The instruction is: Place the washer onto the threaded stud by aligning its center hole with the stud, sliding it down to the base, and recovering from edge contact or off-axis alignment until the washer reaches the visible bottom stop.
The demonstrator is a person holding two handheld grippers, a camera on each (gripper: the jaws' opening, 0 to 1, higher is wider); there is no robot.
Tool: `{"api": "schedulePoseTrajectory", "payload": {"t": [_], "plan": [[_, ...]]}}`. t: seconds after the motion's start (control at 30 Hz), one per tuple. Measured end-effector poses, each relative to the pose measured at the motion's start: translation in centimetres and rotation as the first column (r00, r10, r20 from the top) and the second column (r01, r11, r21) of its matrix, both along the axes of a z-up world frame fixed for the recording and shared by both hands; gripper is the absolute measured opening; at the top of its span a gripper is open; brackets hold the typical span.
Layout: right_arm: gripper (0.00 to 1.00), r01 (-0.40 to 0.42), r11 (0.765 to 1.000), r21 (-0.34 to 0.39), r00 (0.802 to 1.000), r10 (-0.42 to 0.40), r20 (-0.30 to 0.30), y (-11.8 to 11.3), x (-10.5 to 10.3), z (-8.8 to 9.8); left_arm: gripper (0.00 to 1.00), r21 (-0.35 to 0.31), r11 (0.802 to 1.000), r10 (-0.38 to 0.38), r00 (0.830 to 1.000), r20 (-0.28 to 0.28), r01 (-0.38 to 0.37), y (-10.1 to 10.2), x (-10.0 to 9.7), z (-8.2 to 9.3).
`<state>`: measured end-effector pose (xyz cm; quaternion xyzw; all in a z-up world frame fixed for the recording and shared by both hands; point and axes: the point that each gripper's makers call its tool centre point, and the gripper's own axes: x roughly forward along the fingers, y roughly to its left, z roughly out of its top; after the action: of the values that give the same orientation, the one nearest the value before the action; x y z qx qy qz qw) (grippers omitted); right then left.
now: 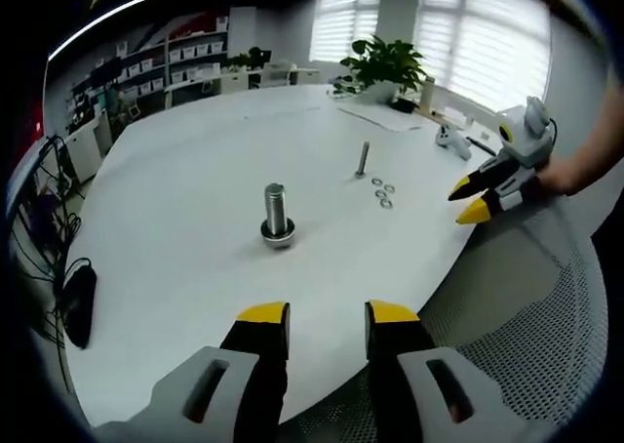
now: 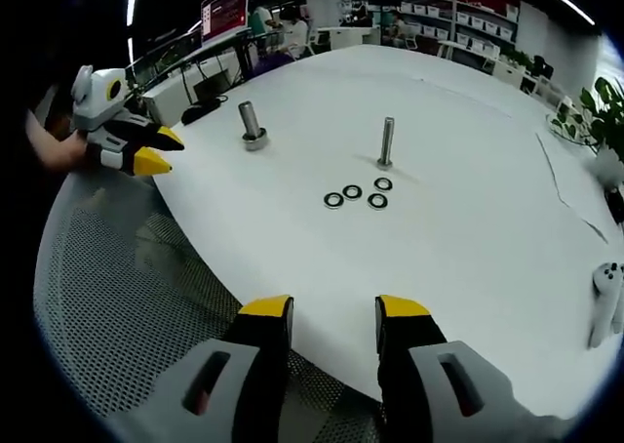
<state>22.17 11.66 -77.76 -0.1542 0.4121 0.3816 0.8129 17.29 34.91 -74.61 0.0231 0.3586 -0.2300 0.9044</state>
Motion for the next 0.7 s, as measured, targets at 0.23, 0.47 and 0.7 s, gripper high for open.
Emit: {"api": "schedulePoseTrajectory", "payload": {"t": [0.23, 0.47, 0.7], "plan": [[0.37, 0.036, 0.999, -0.001, 0.999, -0.036, 0.0, -0.43, 0.37, 0.0, 0.29, -0.016, 1.0, -0.025, 1.0, 0.009, 0.025, -0.46, -0.08, 0.23], [0.44, 0.03, 0.999, -0.024, 1.0, -0.03, -0.01, -0.37, 0.15, -0.31, 0.29, -0.035, 0.999, -0.017, 1.0, -0.005, 0.017, -0.37, -0.09, 0.14], [0.45, 0.022, 1.0, -0.013, 1.0, -0.022, -0.016, -0.12, 0.08, -0.3, 0.29, -0.03, 0.999, -0.013, 1.0, 0.011, 0.013, -0.23, 0.04, 0.37]]}}
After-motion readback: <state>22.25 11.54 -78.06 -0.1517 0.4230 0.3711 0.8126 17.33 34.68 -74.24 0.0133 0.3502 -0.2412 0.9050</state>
